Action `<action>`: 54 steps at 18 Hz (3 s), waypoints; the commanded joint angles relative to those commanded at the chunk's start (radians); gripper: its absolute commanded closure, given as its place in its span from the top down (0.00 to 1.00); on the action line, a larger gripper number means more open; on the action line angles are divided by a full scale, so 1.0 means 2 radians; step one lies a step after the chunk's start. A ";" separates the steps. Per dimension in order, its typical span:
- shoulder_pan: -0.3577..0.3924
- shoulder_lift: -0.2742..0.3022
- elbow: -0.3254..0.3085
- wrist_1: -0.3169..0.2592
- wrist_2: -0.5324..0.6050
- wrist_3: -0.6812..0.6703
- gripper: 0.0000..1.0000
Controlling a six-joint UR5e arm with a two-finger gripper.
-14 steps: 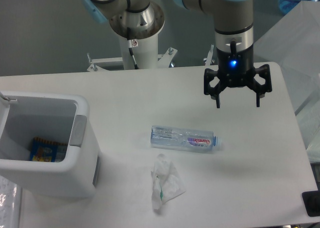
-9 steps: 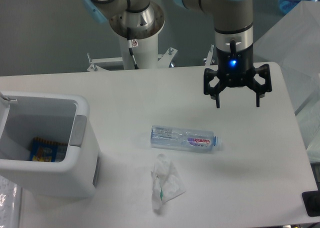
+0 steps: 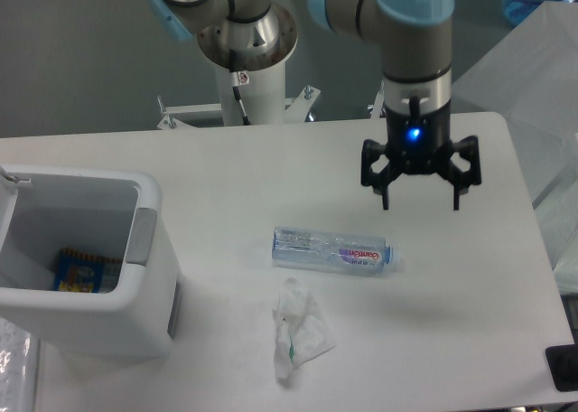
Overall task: Place the trash in the trash can
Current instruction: 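Move the open gripper over the crumpled white tissue and lower it, then close the gripper on the crumpled white tissue, then lift the tissue and carry it over the white trash bin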
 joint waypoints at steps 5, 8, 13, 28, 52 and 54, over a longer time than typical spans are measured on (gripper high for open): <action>-0.044 -0.045 -0.004 0.003 -0.005 -0.034 1.00; -0.066 -0.064 -0.009 0.003 -0.010 -0.036 1.00; -0.090 -0.088 -0.024 0.006 -0.009 -0.042 1.00; -0.114 -0.132 -0.027 0.032 -0.008 -0.045 1.00; -0.081 -0.094 0.057 0.023 -0.065 -0.075 0.00; -0.068 -0.082 0.075 0.023 -0.106 -0.101 0.00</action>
